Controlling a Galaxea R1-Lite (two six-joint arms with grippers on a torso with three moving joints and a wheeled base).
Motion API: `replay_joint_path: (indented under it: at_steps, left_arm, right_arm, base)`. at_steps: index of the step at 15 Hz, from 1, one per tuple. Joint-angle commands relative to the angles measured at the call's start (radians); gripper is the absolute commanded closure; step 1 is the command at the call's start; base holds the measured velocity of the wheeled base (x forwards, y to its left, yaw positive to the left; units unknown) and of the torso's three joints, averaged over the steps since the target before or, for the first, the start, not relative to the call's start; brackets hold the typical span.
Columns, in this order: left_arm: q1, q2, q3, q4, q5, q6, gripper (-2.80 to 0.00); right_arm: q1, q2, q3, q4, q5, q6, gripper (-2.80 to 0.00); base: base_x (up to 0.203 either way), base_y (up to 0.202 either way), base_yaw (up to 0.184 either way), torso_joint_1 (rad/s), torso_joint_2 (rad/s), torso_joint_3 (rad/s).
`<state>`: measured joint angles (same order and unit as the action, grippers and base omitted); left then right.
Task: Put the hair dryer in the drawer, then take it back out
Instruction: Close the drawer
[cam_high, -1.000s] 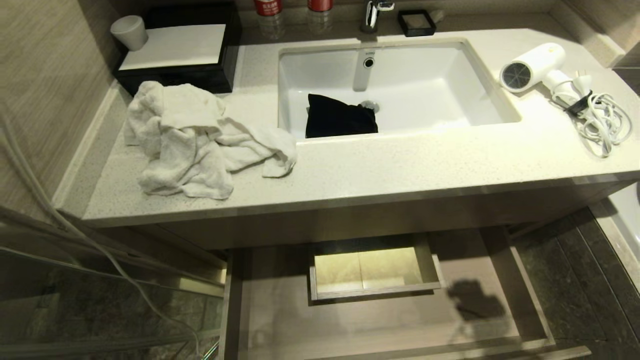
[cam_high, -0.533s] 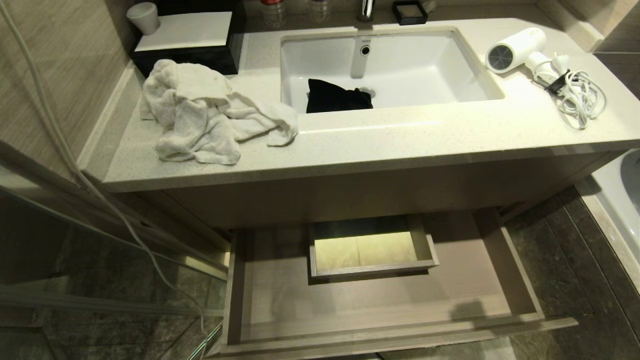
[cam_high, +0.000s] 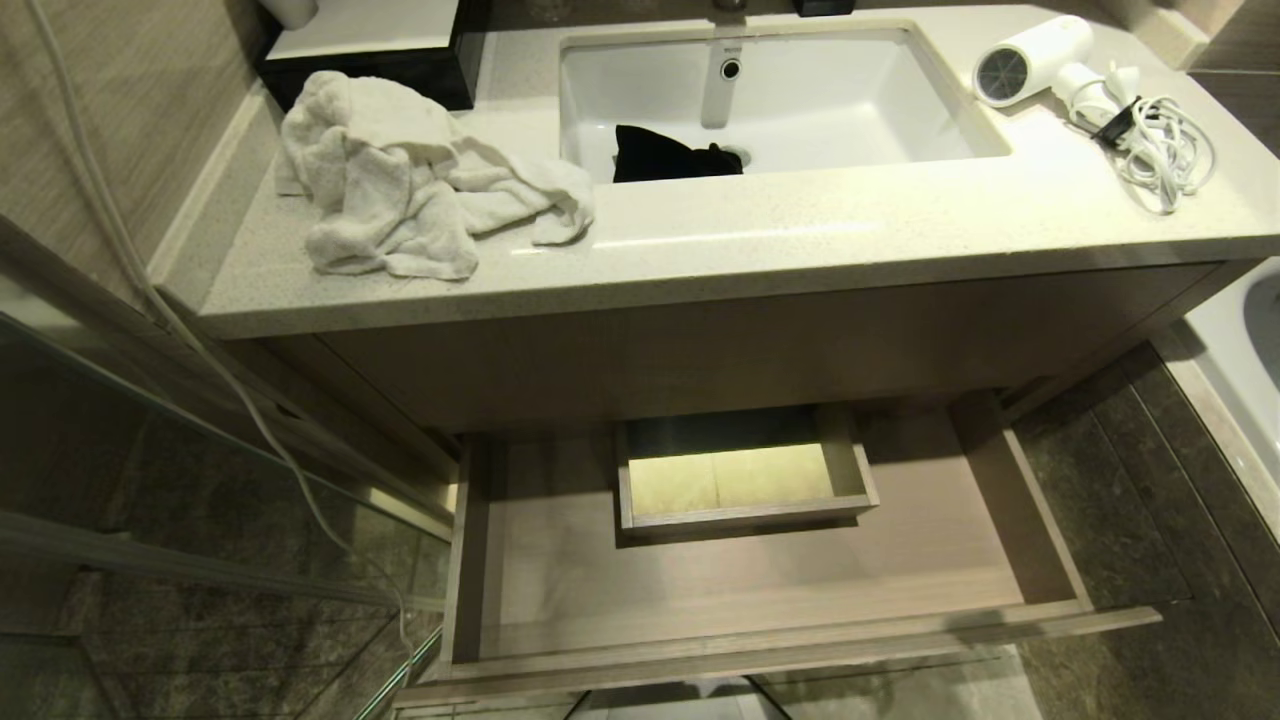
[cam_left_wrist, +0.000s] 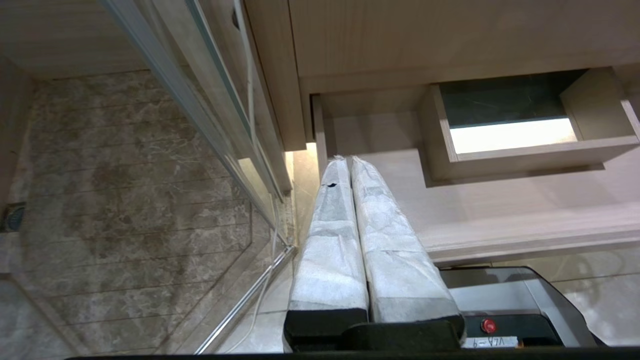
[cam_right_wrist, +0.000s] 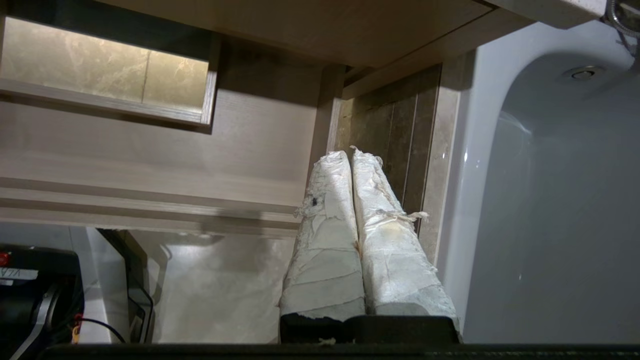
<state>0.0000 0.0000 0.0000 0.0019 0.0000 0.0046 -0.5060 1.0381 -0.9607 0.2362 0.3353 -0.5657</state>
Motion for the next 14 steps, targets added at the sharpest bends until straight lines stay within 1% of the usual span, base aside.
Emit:
replay_joint_path:
  at_steps: [1,6,9,12,14]
  left_arm:
    - [0.000,0.000,0.000,0.000,0.000,0.000,0.00]
    - [0.000,-0.001,0.001,0.000,0.000,0.000,0.00]
    - [0.000,0.000,0.000,0.000,0.000,0.000,0.00]
    - [0.000,0.000,0.000,0.000,0.000,0.000,0.00]
    - [0.000,0.000,0.001,0.000,0.000,0.000,0.00]
  right_arm:
    - [0.000,-0.016,0.013,0.002,0.001,-0.002,0.00]
    - [-0.002,-0.024,0.020,-0.005,0.001,-0.002,0.00]
    - [-0.002,-0.039,0.055,-0.060,0.001,0.010,0.00]
    - [-0.002,-0.041,0.067,-0.060,0.000,0.013,0.00]
    - [-0.002,-0.045,0.079,-0.060,-0.001,0.029,0.00]
  base:
    - [0.000,0.000,0.000,-0.188,0.33,0.162]
    - [0.000,0.000,0.000,-0.195,0.37,0.173]
    - [0.000,0.000,0.000,-0.268,0.51,0.234]
    - [0.000,0.000,0.000,-0.294,0.54,0.245]
    - [0.000,0.000,0.000,-0.293,0.54,0.236]
